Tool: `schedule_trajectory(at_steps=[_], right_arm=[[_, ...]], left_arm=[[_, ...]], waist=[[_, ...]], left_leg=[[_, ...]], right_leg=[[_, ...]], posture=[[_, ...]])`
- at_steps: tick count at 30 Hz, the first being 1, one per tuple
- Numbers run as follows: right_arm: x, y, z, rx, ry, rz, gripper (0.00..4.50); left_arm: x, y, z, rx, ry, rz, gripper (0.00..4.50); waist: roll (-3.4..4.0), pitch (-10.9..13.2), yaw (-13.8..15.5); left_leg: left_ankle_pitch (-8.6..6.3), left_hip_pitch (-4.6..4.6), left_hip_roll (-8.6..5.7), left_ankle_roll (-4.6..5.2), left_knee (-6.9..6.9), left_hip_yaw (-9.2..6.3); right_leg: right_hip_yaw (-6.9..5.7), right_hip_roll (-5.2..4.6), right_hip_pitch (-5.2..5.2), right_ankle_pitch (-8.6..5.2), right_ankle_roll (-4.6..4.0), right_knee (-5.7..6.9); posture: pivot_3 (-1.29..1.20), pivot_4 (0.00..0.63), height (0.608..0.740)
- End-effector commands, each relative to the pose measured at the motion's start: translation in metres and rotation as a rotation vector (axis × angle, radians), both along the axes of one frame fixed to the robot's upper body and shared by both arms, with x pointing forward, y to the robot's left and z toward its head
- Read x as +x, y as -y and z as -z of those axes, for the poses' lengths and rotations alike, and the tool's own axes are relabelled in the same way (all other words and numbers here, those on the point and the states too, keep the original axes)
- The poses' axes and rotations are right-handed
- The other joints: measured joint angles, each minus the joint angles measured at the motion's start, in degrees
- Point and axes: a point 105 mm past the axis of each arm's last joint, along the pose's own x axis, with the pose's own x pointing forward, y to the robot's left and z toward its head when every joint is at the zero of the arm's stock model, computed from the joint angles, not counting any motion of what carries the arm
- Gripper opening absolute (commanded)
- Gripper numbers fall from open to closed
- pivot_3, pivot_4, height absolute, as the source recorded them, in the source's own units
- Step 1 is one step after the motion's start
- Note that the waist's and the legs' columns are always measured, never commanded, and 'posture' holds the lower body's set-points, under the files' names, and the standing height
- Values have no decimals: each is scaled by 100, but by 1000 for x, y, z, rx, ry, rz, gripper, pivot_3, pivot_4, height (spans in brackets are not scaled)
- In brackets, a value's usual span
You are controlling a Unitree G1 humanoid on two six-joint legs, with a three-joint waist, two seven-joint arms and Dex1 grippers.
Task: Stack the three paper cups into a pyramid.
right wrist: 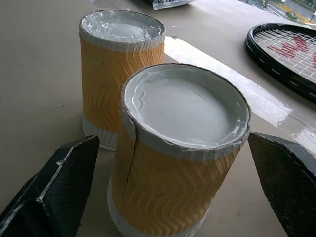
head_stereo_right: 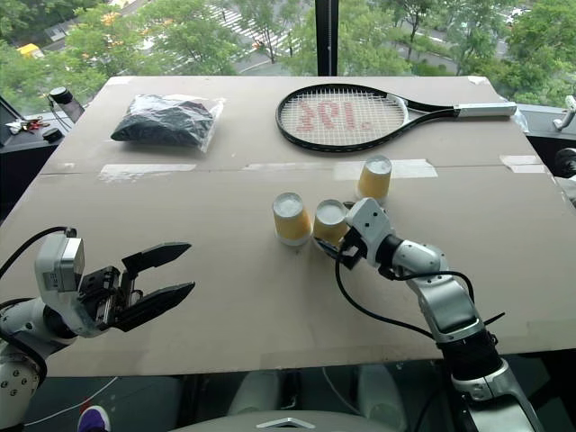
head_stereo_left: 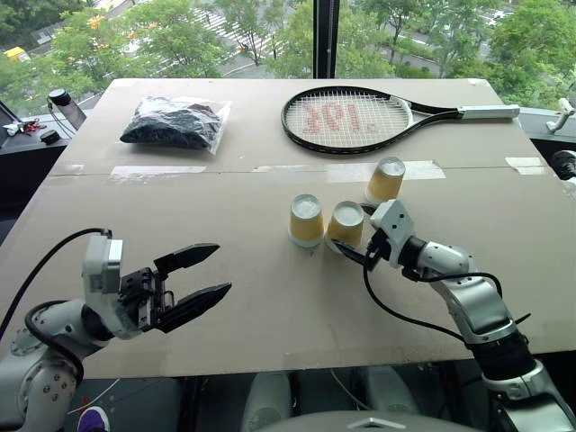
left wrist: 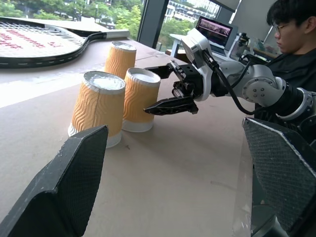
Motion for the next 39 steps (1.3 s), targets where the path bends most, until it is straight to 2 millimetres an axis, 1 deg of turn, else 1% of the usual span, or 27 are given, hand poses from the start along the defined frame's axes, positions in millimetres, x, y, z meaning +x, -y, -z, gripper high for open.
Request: schedule_trajectory(at_steps=[1, 6, 8, 10, 11, 13, 16, 18, 20, 23, 27, 31, 32, 33, 34, 37, 39], right_arm=[[-8, 5, -36, 40, 99, -43, 4476], [-21, 17, -78, 114, 123, -102, 4476], [-23, 20, -93, 157, 123, -115, 4476], [-10, 26, -105, 183, 133, -53, 4476], [3, 31, -107, 181, 137, 5, 4476], [25, 40, -105, 155, 131, 105, 4476], [50, 47, -94, 96, 114, 180, 4476], [71, 55, -85, 61, 102, 261, 4476], [84, 59, -80, 62, 72, 313, 4476], [97, 65, -70, 54, 31, 364, 4476], [102, 67, -65, 83, 1, 383, 4476], [103, 67, -62, 104, -24, 377, 3420], [102, 66, -61, 105, -27, 370, 2797], [101, 66, -61, 106, -26, 365, 2382], [100, 65, -64, 112, -19, 353, 2175], [95, 62, -74, 129, 13, 309, 2174], [89, 58, -90, 159, 51, 251, 2174]], left_arm=[[0, -1, -7, -16, 43, 0, 4500], [4, 1, -7, -26, 52, 2, 4500], [6, 2, -7, -29, 56, 4, 4500], [7, 4, -8, -39, 62, 6, 4500], [7, 4, -9, -44, 66, 8, 4500], [7, 6, -11, -53, 74, 11, 4500], [9, 6, -15, -59, 86, 13, 4500], [8, 6, -18, -58, 91, 12, 4500], [6, 6, -19, -57, 94, 6, 4500], [3, 5, -19, -55, 92, -11, 4500], [-1, 5, -19, -55, 89, -24, 4500], [-3, 6, -18, -55, 89, -30, 4500], [-3, 6, -18, -56, 89, -31, 4500], [-3, 6, -18, -57, 89, -32, 4500], [-3, 6, -18, -58, 89, -32, 4500], [-3, 5, -18, -64, 86, -34, 4500], [-1, 4, -18, -79, 73, -56, 4500]], waist=[[1, 2, 1], [1, 8, 18], [0, 9, 10], [1, 9, 1], [0, 9, -4], [0, 10, -6], [-1, 10, 2], [0, 11, 11], [0, 13, 0], [-2, 15, -27], [-1, 16, -36], [0, 17, -55], [0, 17, -58], [0, 17, -60], [0, 17, -65], [1, 17, -98], [3, 20, -113]], left_leg=[[0, 0, 0, 0, 0, 0], [-1, 0, 0, 0, -1, -2], [-3, 0, 1, 4, -1, -3], [-5, 0, 1, 7, -2, -2], [-5, 1, 1, 8, -2, -2], [-4, 2, 1, 7, -2, 2], [-2, 2, 0, 2, -2, 5], [-1, -4, -2, 1, -4, 6], [-1, -7, -2, 0, -6, 11], [0, -13, -1, -1, -17, 30], [1, -14, 0, -2, -35, 45], [1, -14, 0, -2, -39, 50], [1, -13, 1, -2, -39, 51], [1, -13, 0, -2, -39, 52], [1, -13, 0, -2, -39, 53], [1, -12, 0, -3, -39, 52], [1, -12, 1, -3, -40, 53]], right_leg=[[0, 0, 0, 0, 0, 0], [-1, -1, 1, 0, 1, 0], [-1, -2, 1, 0, 1, 0], [0, -1, 0, 1, 0, 0], [0, -1, 0, 1, 0, 0], [3, -1, -2, 0, -2, 1], [3, -2, -4, -2, -6, 0], [2, -2, -7, -2, -6, -2], [6, -2, -14, 5, 6, -1], [22, 1, -38, 7, 9, 2], [29, 0, -48, 7, 11, -2], [32, 0, -50, 7, 11, -2], [33, 0, -50, 7, 11, -2], [34, 0, -50, 7, 11, -3], [34, 0, -50, 7, 12, -3], [34, 0, -50, 7, 11, -2], [34, 1, -51, 7, 12, -1]], posture=[[0, 150, 740], [0, 150, 740], [0, 150, 740], [0, 150, 740], [0, 150, 740], [0, 150, 740], [0, 150, 740], [0, 150, 740], [0, 150, 740], [0, 150, 740], [0, 150, 740], [0, 150, 740], [0, 150, 740], [0, 150, 740], [0, 150, 740], [0, 150, 740], [0, 150, 740]])
